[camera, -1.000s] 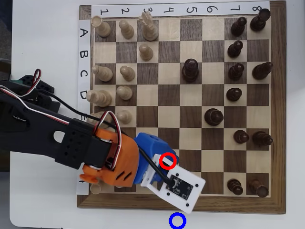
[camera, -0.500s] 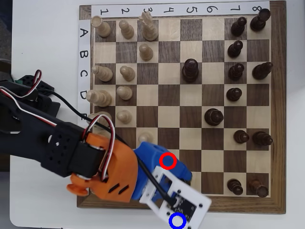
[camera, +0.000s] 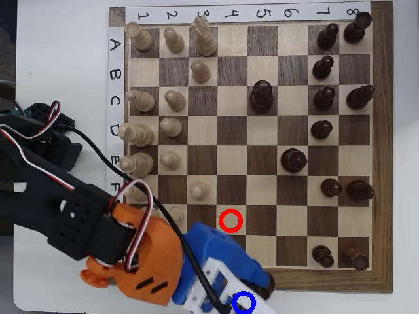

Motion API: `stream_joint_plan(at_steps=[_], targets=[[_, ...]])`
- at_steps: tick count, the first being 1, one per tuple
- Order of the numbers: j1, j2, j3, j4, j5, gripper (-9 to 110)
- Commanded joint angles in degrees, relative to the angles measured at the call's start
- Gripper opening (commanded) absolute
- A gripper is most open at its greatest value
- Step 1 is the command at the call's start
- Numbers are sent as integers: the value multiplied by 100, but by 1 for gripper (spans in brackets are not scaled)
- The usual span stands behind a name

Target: Move the piece to destination

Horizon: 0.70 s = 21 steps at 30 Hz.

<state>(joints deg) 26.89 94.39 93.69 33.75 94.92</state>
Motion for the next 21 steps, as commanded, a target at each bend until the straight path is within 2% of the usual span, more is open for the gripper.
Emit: stream_joint_plan(at_steps=[1, 6, 21], targets=[[448, 729, 694, -2215, -650, 0], [554, 598, 1424, -2997, -809, 0], [782, -721, 1371, -3419, -721, 0]])
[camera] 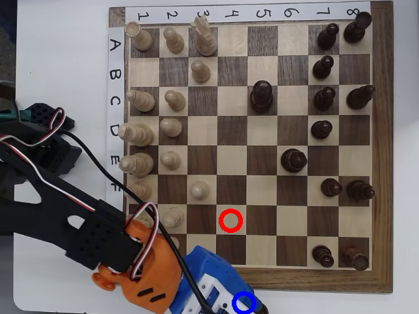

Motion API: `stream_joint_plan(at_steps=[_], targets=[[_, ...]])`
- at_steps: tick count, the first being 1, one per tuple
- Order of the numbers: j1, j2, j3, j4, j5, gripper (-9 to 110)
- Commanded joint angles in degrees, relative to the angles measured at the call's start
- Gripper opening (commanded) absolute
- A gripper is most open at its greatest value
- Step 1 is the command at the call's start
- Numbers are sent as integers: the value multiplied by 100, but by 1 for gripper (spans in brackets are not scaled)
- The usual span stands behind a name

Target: Move the piece to destination

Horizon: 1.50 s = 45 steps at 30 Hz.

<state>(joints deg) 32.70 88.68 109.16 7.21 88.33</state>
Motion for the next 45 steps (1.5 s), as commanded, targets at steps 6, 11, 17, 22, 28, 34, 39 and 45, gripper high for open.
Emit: stream_joint_plan(at_steps=[6, 11, 17, 22, 28, 34, 39, 45], targets=[[246, -545, -439, -633, 97, 0], [272, -809, -642, -598, 132, 0], [325, -1081, -905, -562, 167, 0], [343, -1248, -1116, -501, 220, 0], [246, -1362, -1345, -510, 334, 0], [132, -1345, -1775, 360, -352, 23], [-35, -1292, -2013, 1151, -1512, 46], [-105, -923, -2039, 1011, -1204, 45]])
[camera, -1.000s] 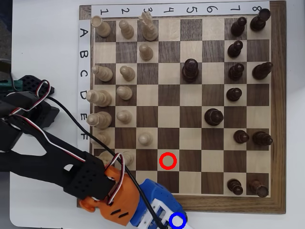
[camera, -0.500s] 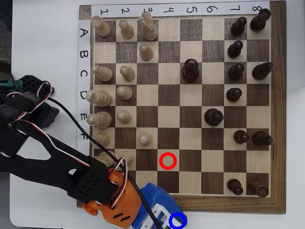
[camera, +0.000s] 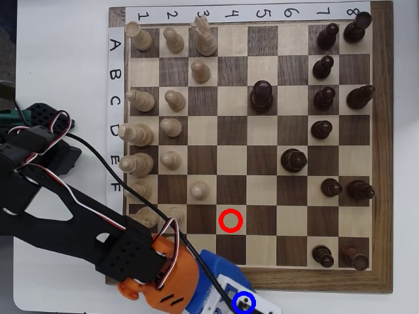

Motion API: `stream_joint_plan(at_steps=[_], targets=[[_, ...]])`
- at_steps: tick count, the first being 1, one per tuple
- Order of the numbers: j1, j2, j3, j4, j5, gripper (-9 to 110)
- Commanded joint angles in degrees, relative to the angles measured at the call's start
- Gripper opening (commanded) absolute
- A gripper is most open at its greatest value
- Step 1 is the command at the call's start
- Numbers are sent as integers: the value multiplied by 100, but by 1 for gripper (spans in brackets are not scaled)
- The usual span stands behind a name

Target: Move the piece to destination

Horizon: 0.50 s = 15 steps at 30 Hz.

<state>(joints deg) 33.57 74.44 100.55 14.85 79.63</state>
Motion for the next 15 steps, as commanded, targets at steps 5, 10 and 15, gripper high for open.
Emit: stream_joint_plan(at_steps=[5, 10, 15], targets=[[-255, 1248, -1143, 554, -141, 42], [-308, 2452, -923, 773, -185, 36], [-343, 3735, -773, 1415, -659, 31]])
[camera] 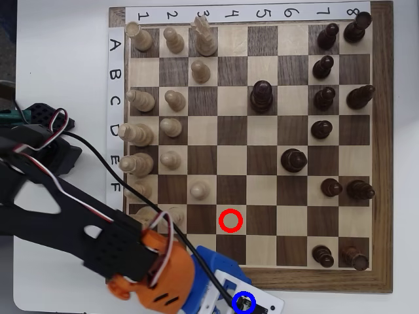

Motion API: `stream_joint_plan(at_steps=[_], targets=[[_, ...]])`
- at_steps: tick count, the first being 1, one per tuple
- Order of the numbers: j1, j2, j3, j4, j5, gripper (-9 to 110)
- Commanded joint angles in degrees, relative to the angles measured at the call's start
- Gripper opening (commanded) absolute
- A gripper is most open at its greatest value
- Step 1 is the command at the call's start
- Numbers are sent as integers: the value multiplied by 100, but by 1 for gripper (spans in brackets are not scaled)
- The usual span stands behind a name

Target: Move the piece to destination

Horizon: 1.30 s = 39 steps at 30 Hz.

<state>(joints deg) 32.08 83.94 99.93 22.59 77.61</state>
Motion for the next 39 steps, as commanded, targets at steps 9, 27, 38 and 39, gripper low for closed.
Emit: stream_joint_plan(at_steps=[9, 27, 38, 39], targets=[[132, 4755, -703, 2285, -2197, 21], [5229, 7532, 1450, 4456, -6363, 0], [6258, 8815, 4685, 3700, -7277, 0], [6284, 8947, 4904, 3656, -7365, 0]])
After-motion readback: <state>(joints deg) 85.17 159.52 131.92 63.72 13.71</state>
